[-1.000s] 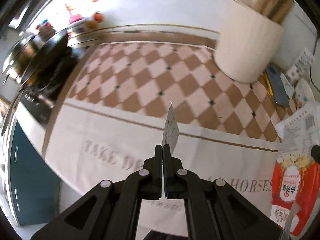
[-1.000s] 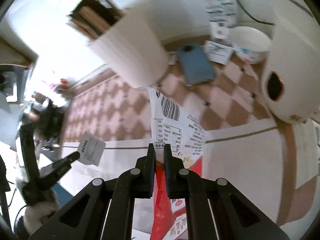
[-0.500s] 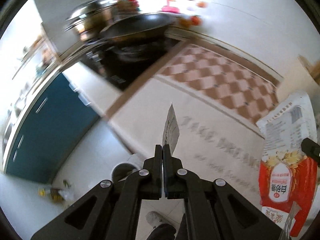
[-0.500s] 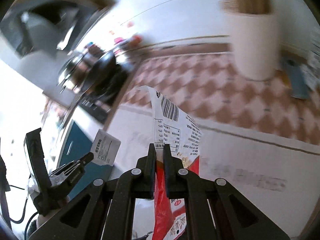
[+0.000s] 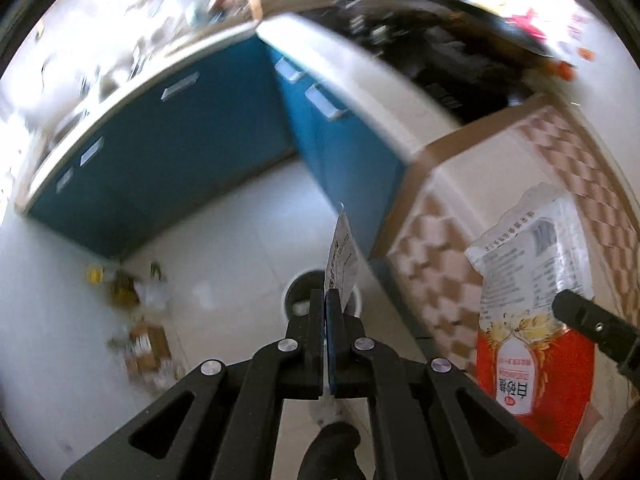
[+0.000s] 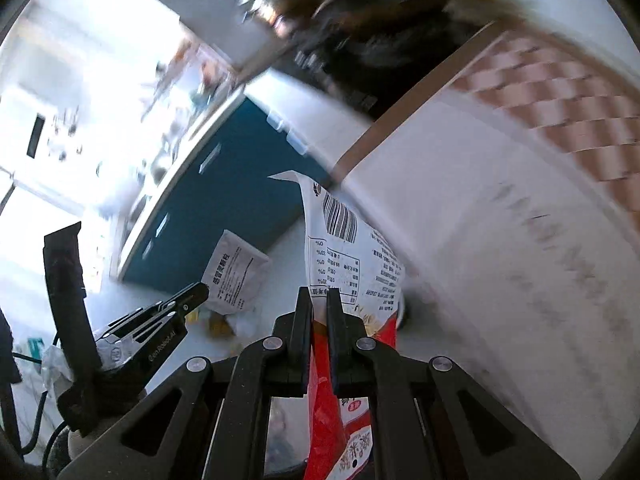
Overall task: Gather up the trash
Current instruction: 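Carry the snack bag and white sachet over the trash bin, then open both tools to drop the snack bag and sachet into the bin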
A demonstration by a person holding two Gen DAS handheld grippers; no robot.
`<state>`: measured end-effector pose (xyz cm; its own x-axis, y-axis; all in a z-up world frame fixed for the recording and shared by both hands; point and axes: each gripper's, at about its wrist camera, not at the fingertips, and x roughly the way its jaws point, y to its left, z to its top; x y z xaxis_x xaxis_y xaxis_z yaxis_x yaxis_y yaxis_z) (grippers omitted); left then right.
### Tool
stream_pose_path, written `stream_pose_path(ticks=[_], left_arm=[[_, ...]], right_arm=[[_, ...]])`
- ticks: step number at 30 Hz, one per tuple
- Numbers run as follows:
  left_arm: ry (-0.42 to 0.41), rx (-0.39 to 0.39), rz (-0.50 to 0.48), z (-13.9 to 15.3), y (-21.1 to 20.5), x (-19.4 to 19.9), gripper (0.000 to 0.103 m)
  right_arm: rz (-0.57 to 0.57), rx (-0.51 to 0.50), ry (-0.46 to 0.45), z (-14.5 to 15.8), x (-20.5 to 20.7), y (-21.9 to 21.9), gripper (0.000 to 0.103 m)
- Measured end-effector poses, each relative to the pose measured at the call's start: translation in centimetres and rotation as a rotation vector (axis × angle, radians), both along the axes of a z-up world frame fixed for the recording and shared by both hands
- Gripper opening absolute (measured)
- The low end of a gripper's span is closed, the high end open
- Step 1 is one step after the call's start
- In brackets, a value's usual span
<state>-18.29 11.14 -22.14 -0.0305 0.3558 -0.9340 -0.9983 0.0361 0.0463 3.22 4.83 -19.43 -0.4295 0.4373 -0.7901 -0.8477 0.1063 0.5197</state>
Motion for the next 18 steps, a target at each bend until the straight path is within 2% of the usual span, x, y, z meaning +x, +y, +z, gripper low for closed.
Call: stream_pose_path(ticks=[5,8,12,13,18], left_arm=[[-0.067,-0.125,0.103,-7.8,2.6,-6.0,0.0],[-0.14,-0.217,0.151,-14.9,4.8,-8.9,0.0],[-0.235,-0.321,0.2,-24.5,7.0,-11.4,0.0],[-0.273,-0.354,0.207,-27.9,7.7,-12.0,0.0],[-0.364,-0.46,0.254,-40.1,9.5,-13.8,0.0]], right_arm=[[0.101,-0.102,-0.035,-7.6,-6.8,3.9,0.007],[0.136,-0.158,-0.051,-13.2,-9.7,5.9,0.007],[0.154,-0.234,-0.042,-22.5,-12.9,8.7,0.007],[0.155,-0.262,-0.034,-25.9,-13.8,9.5,0.007],[0.146,-0.361,-0.012,-39.0,-15.9,12.7,0.007]])
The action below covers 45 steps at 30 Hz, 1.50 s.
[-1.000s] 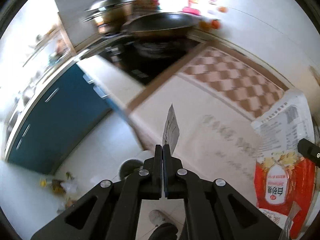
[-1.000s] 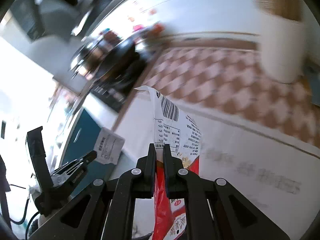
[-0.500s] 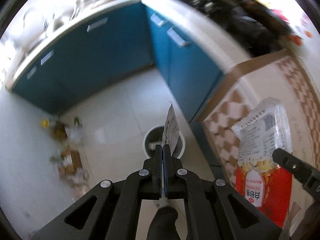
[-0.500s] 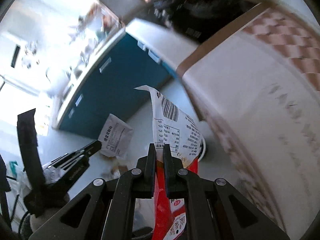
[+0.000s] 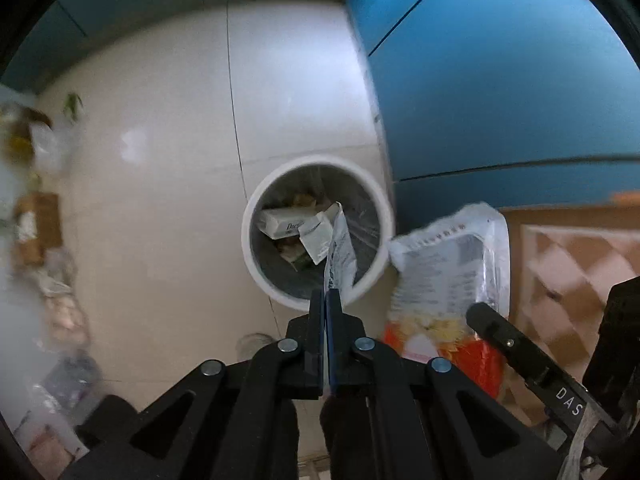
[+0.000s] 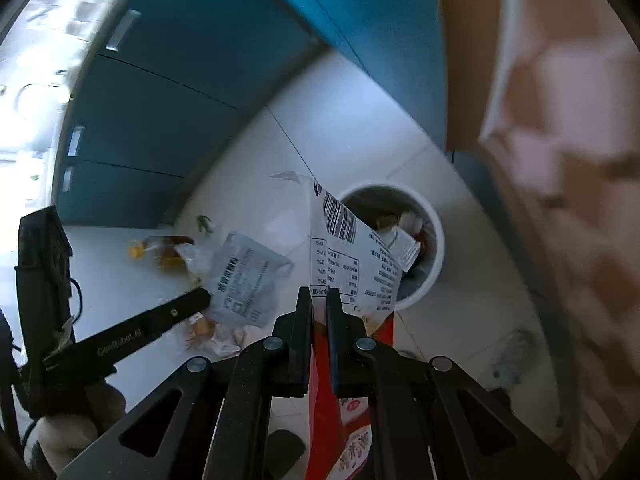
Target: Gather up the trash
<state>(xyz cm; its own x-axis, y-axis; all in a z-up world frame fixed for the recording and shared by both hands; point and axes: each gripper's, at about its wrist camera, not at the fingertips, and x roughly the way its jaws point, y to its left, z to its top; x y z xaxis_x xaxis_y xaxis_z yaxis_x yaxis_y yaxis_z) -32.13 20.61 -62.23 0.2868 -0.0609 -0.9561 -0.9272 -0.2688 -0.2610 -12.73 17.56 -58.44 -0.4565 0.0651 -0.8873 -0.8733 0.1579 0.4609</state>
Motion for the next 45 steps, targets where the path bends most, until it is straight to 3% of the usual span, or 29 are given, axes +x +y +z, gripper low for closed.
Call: stream_pose_path(ticks=[4,8,13,17,19,20,21,22,23,24,26,28,31,39,45], left_arm=[[-0.047,-0.071,0.023,-9.5,1.4,-0.7,0.0],[-0.068,-0.123,0.017,-15.9,2.5,-0.5,0.0],[-0.013,-0.137,-0.026,-19.1,3.0,0.3,0.0],[-0.009,-0.151,-0.027,-19.4,2.7,0.1,0.002],[0.011,-0.147,-0.022,-18.6,2.7,0.0,0.008],[0.024,-0.133,-0.02,-18.0,2.6,-0.1,0.018],[0.046,-0.113,-0.021,-17.3,2.4,-0.2,0.041],[0.071,-0.092,-0.025,-16.3,2.3,-0.3,0.058],[0.09,-0.068,-0.022,-15.1,2.0,-0.4,0.083],[0.114,-0.044,-0.021,-13.8,1.6,-0.7,0.087],[0.145,-0.024,-0.018,-11.8,0.9,-1.0,0.088],[0.175,-0.012,-0.016,-9.8,0.1,-1.3,0.1],[0.241,0.023,-0.022,-5.6,-1.7,-1.7,0.102],[0.336,0.118,-0.032,6.2,-6.6,-0.1,0.102],[0.36,0.236,0.0,18.6,-11.0,2.8,0.102]], right_arm=[[0.012,-0.061,0.007,-10.8,-1.4,2.5,0.007],[0.032,-0.098,-0.008,-18.6,-2.2,4.3,0.007],[0.03,-0.181,-0.028,-26.5,-2.8,5.1,0.007],[0.055,-0.197,-0.075,-29.1,-3.3,6.1,0.01],[0.063,-0.211,-0.098,-29.6,-3.3,6.8,0.02],[0.077,-0.231,-0.128,-29.7,-3.3,7.1,0.026],[0.091,-0.232,-0.166,-29.3,-3.4,7.3,0.041],[0.104,-0.218,-0.194,-28.6,-3.3,7.4,0.057],[0.127,-0.194,-0.222,-27.7,-3.3,7.5,0.064],[0.149,-0.171,-0.244,-26.6,-3.4,7.1,0.074],[0.185,-0.132,-0.276,-24.3,-3.9,6.7,0.077],[0.207,-0.09,-0.32,-21.3,-4.1,5.8,0.087],[0.22,-0.047,-0.378,-17.0,-4.0,4.5,0.101],[0.231,0.05,-0.434,-2.9,-2.6,-0.9,0.103],[0.222,0.154,-0.404,10.1,-1.2,-4.7,0.103]])
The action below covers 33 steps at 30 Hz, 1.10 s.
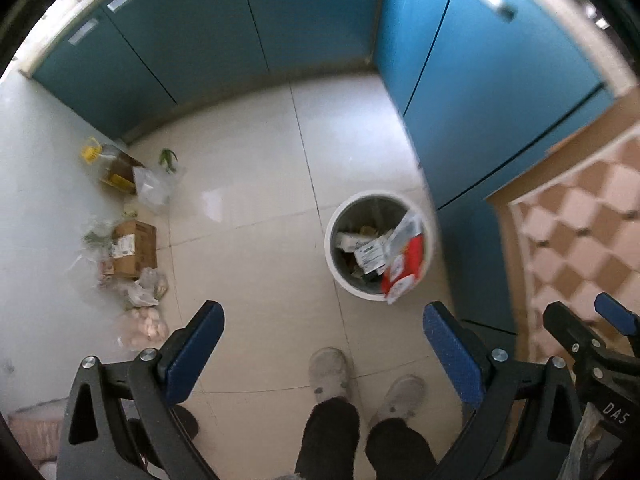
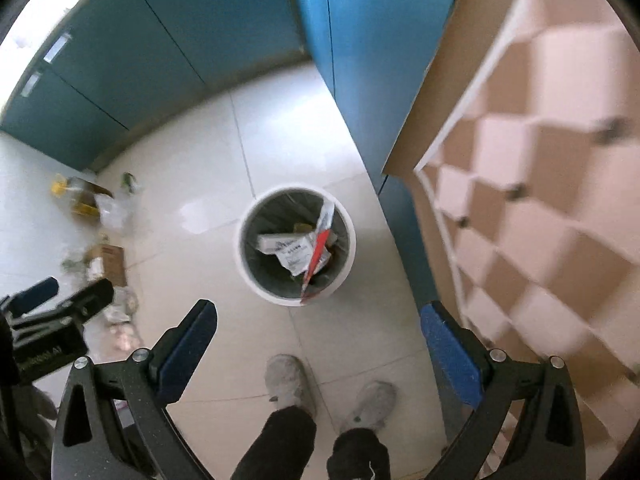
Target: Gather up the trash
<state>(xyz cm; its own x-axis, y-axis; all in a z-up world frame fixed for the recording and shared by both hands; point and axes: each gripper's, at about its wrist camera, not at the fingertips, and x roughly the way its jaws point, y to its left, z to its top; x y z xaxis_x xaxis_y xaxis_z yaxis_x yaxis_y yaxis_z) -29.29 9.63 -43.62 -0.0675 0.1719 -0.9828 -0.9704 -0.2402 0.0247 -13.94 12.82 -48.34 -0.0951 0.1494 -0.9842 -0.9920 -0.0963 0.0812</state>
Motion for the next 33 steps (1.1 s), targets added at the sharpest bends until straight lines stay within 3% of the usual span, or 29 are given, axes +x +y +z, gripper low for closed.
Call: stream_pose_path(ticks=[7,13,20,28,33], left_arm=[[-0.01,0.129,0.031,11.9,-5.6,3.2,0.102],[-0.072,0.21,0.056,19.3,-9.3,5.2,0.102],[-0.178,0.274,0.051,26.1,-12.1,6.0,0.102],[-0.239,0.329,0.003,31.5,-13.7,5.9,0.102],[-0.265,0.365,-0.015,33.6,-14.3,5.5,0.102]], right_arm=[[0.068,0.124,0.058,16.2,3.2,-5.2,0.103],[0.14,0.179,0.135,27.1,6.6,-9.1,0.103],[0.215,0.198,0.237,35.4,8.8,-11.9,0.103],[0.249,0.199,0.34,41.5,9.8,-13.6,0.103],[0.259,0.184,0.417,43.7,9.7,-13.9,0.103]])
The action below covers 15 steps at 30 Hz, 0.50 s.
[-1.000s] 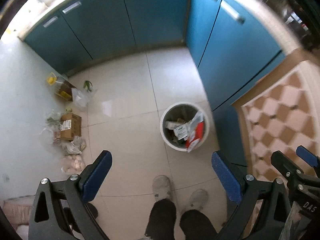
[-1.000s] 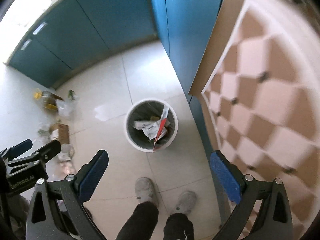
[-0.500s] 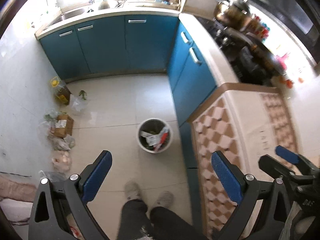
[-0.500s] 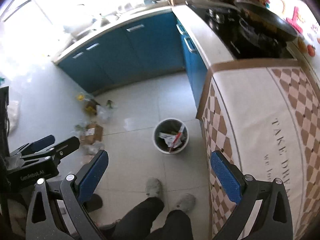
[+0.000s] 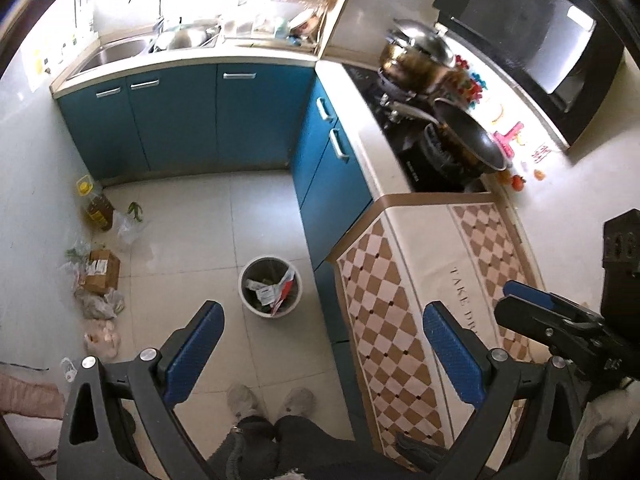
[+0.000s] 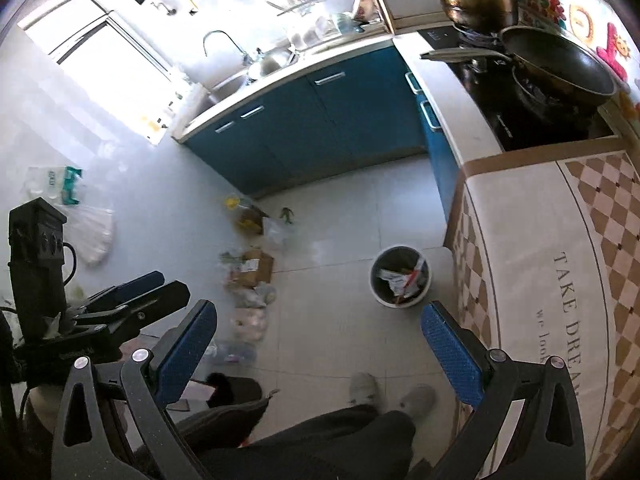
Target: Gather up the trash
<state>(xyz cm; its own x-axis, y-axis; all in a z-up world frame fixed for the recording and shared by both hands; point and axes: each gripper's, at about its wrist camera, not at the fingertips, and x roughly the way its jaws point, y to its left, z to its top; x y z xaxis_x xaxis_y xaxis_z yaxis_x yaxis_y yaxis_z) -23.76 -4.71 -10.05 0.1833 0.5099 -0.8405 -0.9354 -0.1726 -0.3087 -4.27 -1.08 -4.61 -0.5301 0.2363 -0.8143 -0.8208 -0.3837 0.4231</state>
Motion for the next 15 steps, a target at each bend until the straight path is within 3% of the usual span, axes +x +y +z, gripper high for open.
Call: stream_pose_path(ticks=[15], left_arm=[[-0.058,0.065,0.015,2.8,-3.2,-1.4,0.103]], right_arm=[[0.039,0.011,0.021,3.0,-1.1,-1.7,0.103]])
